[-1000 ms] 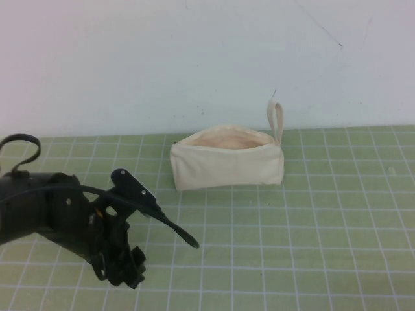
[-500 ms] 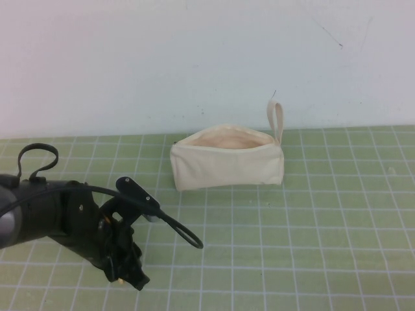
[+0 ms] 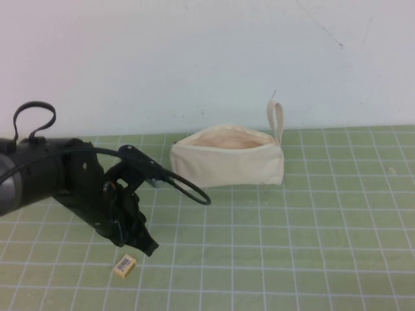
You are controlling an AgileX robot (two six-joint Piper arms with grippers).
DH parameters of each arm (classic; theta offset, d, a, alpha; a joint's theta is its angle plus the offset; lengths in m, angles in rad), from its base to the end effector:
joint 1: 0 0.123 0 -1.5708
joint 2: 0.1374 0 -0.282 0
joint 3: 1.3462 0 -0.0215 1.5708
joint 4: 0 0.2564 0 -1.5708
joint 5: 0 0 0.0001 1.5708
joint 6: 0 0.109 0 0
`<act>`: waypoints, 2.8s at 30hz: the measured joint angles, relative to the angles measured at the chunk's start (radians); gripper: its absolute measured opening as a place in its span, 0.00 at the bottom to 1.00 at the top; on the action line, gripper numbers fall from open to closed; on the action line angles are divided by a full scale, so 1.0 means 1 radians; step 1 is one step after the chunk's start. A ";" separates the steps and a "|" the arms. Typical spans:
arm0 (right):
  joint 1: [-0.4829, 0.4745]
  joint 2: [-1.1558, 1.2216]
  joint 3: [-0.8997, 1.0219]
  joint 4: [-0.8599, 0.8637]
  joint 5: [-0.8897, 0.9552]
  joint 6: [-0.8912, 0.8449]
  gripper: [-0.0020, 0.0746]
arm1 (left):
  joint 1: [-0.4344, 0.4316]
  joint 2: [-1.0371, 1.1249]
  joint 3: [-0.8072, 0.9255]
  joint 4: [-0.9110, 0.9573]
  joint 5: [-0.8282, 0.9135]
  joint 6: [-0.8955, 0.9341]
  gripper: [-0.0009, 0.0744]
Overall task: Put eraser into pencil case
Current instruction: Pick up the eraser from the table, then place the eraser on the pencil case
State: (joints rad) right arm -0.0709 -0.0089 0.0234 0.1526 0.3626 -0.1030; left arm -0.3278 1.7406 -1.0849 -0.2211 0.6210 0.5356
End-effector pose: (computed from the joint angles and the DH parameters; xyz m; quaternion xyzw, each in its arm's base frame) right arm 0.0791 0.0003 0.1684 0.0282 0.8001 0.0123 0.5991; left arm 0.3309 -0.1272 0.1720 0.3394 0.9181 -0.0601 0.1956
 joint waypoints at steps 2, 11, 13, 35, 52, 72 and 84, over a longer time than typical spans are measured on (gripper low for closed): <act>0.000 0.000 0.000 0.000 0.000 0.000 0.03 | 0.000 0.000 -0.010 0.000 0.048 -0.010 0.08; 0.000 0.000 0.000 0.000 0.000 0.000 0.03 | 0.000 0.063 -0.015 0.018 0.127 -0.051 0.50; 0.000 0.000 0.000 0.000 0.000 0.000 0.03 | 0.000 0.089 -0.015 0.029 0.119 -0.070 0.50; 0.000 0.000 0.000 0.002 0.002 0.000 0.03 | 0.000 0.138 -0.088 0.082 0.185 -0.169 0.31; 0.000 0.000 0.000 0.002 0.002 0.000 0.03 | 0.000 0.139 -0.093 0.083 0.182 -0.147 0.13; 0.000 0.000 0.000 0.002 0.002 0.000 0.03 | -0.004 0.146 -0.489 -0.071 0.139 -0.086 0.13; 0.000 0.000 0.000 0.002 0.002 0.000 0.03 | -0.070 0.331 -0.793 -0.128 0.105 0.010 0.13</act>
State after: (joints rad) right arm -0.0709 -0.0089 0.0234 0.1544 0.3642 -0.1030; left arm -0.3976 2.0712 -1.8781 -0.3487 0.7255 0.5456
